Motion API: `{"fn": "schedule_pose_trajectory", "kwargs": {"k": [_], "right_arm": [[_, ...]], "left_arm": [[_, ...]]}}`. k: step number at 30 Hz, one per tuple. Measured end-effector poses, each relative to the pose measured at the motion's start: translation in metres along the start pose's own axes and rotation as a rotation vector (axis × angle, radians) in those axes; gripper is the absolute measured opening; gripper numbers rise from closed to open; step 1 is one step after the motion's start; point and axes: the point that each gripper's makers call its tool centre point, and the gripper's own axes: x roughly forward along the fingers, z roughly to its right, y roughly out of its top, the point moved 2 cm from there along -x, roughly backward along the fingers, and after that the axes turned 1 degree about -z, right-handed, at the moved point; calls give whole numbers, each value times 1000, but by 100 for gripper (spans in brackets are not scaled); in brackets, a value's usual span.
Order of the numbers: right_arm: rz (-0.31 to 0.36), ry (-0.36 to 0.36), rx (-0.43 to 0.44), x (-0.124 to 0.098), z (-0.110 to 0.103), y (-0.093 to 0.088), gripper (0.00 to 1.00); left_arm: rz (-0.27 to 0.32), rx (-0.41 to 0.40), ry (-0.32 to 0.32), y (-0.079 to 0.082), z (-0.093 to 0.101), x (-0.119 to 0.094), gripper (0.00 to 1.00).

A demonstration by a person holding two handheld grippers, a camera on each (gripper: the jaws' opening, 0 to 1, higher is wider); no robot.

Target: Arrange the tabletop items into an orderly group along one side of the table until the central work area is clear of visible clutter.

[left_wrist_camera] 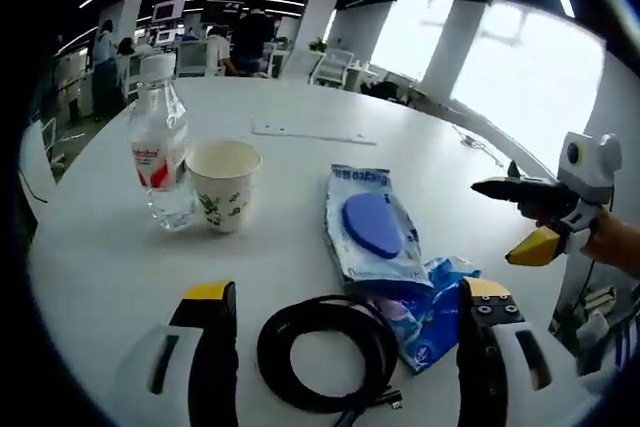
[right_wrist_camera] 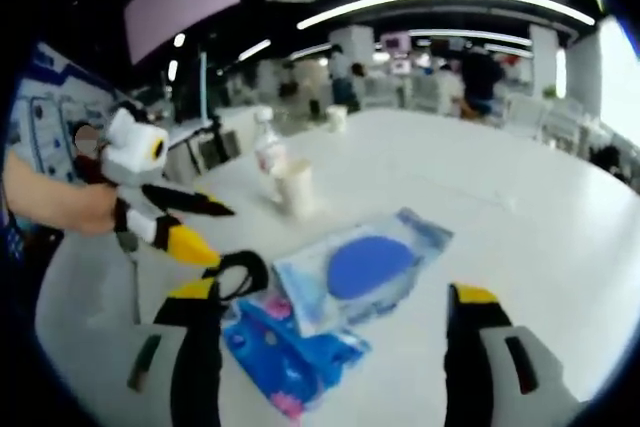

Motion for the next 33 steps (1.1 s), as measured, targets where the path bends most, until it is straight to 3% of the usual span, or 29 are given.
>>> {"fn": "schedule_pose_trajectory", "kwargs": {"k": [13, 27, 33], "right_arm": [[5, 4, 22, 3, 27, -7, 88], [26, -3, 51, 17, 58, -8, 83], [45, 1, 58, 33, 75, 2, 81]], "left_arm": [[-38, -88, -7, -4, 12, 32, 81], [-74, -111, -17, -10, 27, 53, 74], [-81, -116, -8, -11, 26, 56, 69]]}}
